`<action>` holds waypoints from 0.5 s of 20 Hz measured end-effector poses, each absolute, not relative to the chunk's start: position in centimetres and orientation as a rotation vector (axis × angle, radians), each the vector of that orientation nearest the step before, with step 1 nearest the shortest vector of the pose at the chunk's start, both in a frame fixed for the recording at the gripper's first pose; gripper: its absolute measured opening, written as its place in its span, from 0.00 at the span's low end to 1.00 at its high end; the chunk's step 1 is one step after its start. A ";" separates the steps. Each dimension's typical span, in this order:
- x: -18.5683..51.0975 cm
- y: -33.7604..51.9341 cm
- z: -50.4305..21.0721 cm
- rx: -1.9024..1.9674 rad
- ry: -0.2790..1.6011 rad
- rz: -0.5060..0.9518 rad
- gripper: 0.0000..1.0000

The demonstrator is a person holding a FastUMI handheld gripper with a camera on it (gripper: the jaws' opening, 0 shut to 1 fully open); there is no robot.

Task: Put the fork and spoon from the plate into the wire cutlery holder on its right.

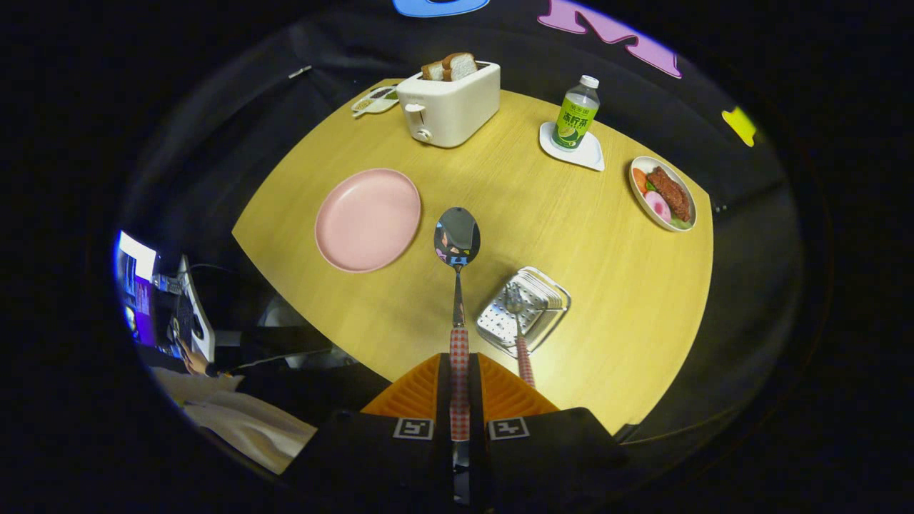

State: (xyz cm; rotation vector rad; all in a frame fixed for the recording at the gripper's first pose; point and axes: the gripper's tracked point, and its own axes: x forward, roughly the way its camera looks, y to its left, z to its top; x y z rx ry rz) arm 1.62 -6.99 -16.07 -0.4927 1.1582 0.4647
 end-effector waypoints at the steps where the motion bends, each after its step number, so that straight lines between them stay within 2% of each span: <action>1: 1.7 -7.6 -15.8 -0.517 1.173 0.466 0.10; 10: 2.1 -13.1 -16.0 -0.736 1.411 0.487 0.10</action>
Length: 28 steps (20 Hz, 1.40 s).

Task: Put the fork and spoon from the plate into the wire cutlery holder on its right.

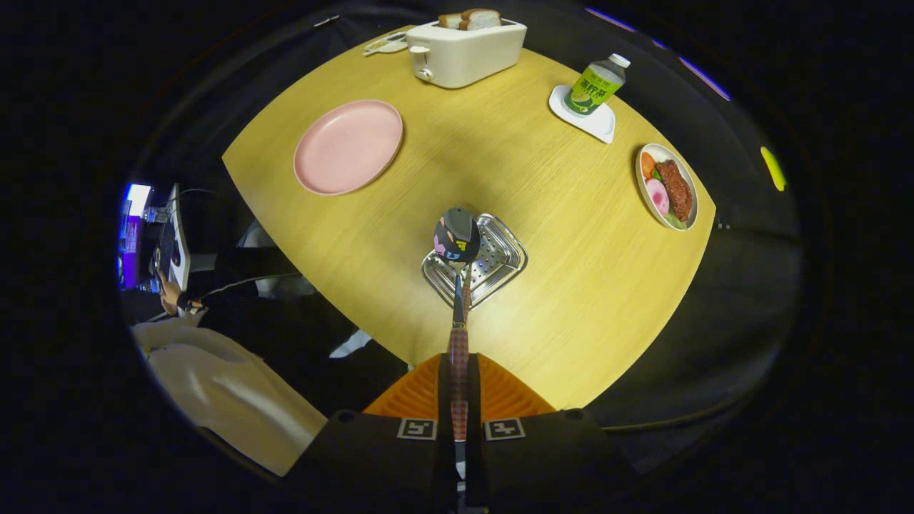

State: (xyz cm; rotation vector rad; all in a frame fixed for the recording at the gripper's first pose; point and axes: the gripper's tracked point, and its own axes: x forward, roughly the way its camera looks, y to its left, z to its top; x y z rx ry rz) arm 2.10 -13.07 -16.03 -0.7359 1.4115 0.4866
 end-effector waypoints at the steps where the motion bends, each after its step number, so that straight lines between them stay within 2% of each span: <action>1: 2.1 -13.4 -16.2 -0.746 1.439 0.486 0.09; 10: 4.5 -14.3 -18.7 -0.824 1.639 0.431 0.10; 21: 6.4 -13.1 -19.9 -0.737 1.686 0.400 0.18; 24: 6.3 -11.6 -19.1 -0.682 1.646 0.432 0.37; 25: 6.4 -11.1 -18.8 -0.667 1.622 0.446 0.58; 28: 6.5 -8.7 -18.0 -0.587 1.530 0.504 0.80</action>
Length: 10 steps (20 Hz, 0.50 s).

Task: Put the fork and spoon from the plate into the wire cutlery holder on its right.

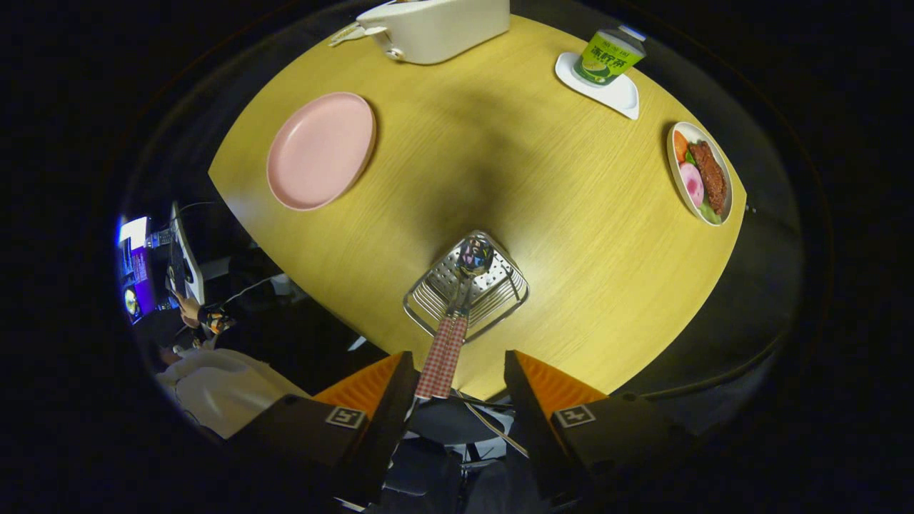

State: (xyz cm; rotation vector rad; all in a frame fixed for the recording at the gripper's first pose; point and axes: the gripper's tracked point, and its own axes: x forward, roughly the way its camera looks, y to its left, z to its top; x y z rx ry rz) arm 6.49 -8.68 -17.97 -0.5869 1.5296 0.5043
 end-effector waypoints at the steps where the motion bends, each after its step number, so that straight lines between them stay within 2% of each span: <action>1: 6.7 -8.0 -17.6 -0.571 1.479 0.505 0.99; 10: 6.5 -2.2 -12.5 -0.445 1.015 0.568 0.97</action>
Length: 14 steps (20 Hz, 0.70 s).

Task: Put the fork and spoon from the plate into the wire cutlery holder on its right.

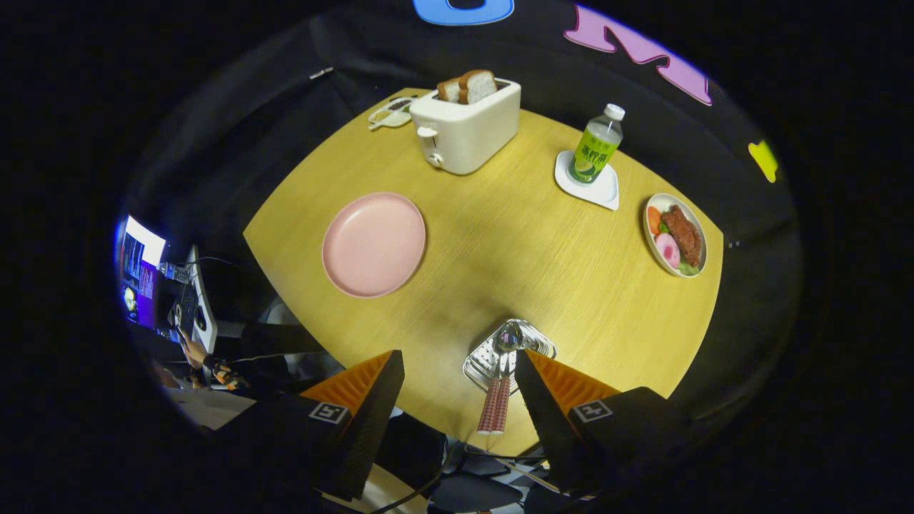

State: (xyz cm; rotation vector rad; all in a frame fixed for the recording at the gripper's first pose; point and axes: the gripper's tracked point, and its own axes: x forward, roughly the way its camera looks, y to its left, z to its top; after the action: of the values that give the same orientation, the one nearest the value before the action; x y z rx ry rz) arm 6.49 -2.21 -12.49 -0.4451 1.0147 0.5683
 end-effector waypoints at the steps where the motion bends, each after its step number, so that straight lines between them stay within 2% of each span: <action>1: 6.3 -1.9 -11.6 -0.440 0.969 0.566 0.97; 6: 4.7 -0.2 -6.2 -0.358 0.748 0.579 0.97; 14: 0.5 3.3 4.7 -0.190 0.264 0.576 0.99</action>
State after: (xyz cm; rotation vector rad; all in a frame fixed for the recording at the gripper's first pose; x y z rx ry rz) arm 0.48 3.35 4.66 -0.1901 0.2644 0.5762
